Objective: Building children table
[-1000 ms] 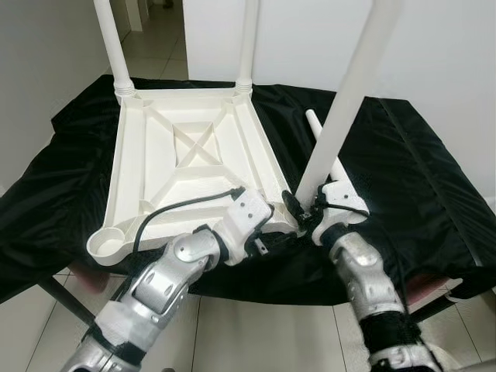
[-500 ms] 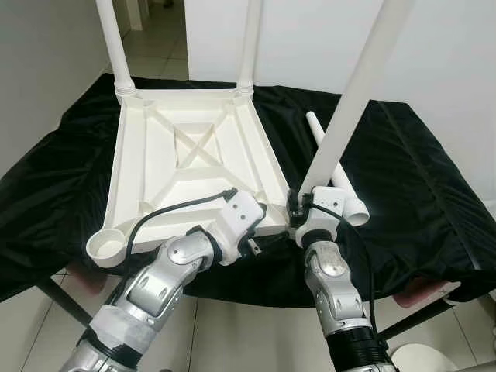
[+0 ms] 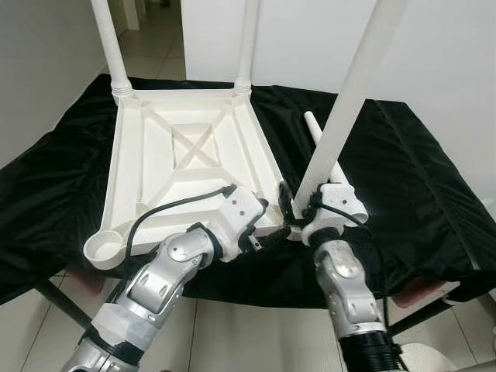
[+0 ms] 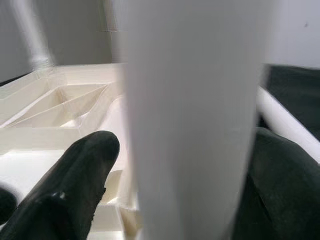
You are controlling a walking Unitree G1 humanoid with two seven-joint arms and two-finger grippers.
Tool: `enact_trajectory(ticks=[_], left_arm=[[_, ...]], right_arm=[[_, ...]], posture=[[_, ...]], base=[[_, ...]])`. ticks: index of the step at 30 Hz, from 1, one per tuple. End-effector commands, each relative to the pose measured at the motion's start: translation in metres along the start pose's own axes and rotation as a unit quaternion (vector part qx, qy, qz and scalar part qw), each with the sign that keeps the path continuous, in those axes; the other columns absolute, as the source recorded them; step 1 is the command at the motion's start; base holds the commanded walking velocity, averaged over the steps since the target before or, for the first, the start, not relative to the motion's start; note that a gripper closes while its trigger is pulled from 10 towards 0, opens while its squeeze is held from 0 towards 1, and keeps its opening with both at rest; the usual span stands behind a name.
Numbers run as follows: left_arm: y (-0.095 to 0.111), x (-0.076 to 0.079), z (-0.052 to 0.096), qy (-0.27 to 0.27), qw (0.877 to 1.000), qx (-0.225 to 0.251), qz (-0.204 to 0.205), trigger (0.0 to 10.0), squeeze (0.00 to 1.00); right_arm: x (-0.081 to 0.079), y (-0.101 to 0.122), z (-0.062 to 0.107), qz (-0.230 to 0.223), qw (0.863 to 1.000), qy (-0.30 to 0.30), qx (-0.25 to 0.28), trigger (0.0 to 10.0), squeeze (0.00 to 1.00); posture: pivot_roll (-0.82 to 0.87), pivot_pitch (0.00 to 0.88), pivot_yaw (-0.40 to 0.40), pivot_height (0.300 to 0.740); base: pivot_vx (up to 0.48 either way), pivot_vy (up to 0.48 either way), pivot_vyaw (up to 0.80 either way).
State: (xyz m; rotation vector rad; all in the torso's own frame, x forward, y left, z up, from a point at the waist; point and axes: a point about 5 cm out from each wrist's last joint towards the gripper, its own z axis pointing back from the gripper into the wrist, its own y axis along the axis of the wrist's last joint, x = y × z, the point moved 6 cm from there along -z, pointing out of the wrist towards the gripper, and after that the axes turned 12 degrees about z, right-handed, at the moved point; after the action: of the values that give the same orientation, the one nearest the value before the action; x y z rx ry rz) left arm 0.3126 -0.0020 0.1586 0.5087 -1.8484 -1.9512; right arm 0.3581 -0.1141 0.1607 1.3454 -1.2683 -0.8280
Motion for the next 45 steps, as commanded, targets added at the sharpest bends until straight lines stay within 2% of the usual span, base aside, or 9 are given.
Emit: enact_trajectory(ticks=[1,20,22,23,24,25,37,38,45], left_arm=[[0.001,-0.001,-0.001,-0.009,1.000,-0.002,-0.004,10.0,0.00],[-0.007,0.015,0.001,-0.041,0.999,-0.020,0.004,10.0,0.00],[-0.007,0.015,0.001,-0.040,0.999,-0.022,0.006,10.0,0.00],[-0.007,0.015,0.001,-0.040,0.999,-0.022,0.006,10.0,0.00],[-0.007,0.015,0.001,-0.040,0.999,-0.022,0.006,10.0,0.00],[-0.006,0.015,0.001,-0.040,0.999,-0.022,0.006,10.0,0.00],[-0.006,0.014,0.003,-0.033,0.999,-0.021,0.007,10.0,0.00],[-0.006,0.014,0.004,-0.033,0.999,-0.021,0.008,10.0,0.00],[-0.006,0.012,0.003,-0.030,0.999,-0.022,0.009,10.0,0.00]], right_arm=[[-0.001,-0.003,0.001,-0.004,0.999,0.042,-0.003,10.0,0.00],[-0.006,-0.024,-0.015,0.048,0.974,0.219,-0.023,9.9,0.00],[-0.004,-0.026,-0.019,0.055,0.972,0.227,-0.027,4.3,0.00],[-0.003,-0.027,-0.020,0.055,0.971,0.229,-0.028,4.3,0.00],[-0.002,-0.027,-0.022,0.054,0.971,0.230,-0.028,0.1,0.00],[0.001,-0.028,-0.023,0.054,0.972,0.228,-0.030,0.0,0.00],[0.012,-0.034,-0.023,0.043,0.975,0.212,-0.039,0.0,0.00],[0.014,-0.036,-0.024,0.049,0.978,0.199,-0.042,10.0,0.00],[0.021,-0.046,-0.030,0.046,0.988,0.127,-0.071,10.0,0.00]], posture=[[0.01,0.007,-0.041,0.740],[0.04,0.024,-0.044,0.740],[0.04,0.027,-0.045,0.740],[0.04,0.027,-0.045,0.740],[0.04,0.028,-0.045,0.740],[0.04,0.028,-0.046,0.740],[0.05,0.035,-0.047,0.740],[0.05,0.038,-0.047,0.740],[0.05,0.040,-0.045,0.740]], base=[[0.000,0.000,0.00],[0.000,0.000,0.00],[0.000,0.000,0.00],[0.000,0.000,0.00],[0.000,0.000,0.00],[0.000,0.000,0.00],[0.000,0.000,0.00],[0.000,0.000,0.00],[0.000,0.000,0.00]])
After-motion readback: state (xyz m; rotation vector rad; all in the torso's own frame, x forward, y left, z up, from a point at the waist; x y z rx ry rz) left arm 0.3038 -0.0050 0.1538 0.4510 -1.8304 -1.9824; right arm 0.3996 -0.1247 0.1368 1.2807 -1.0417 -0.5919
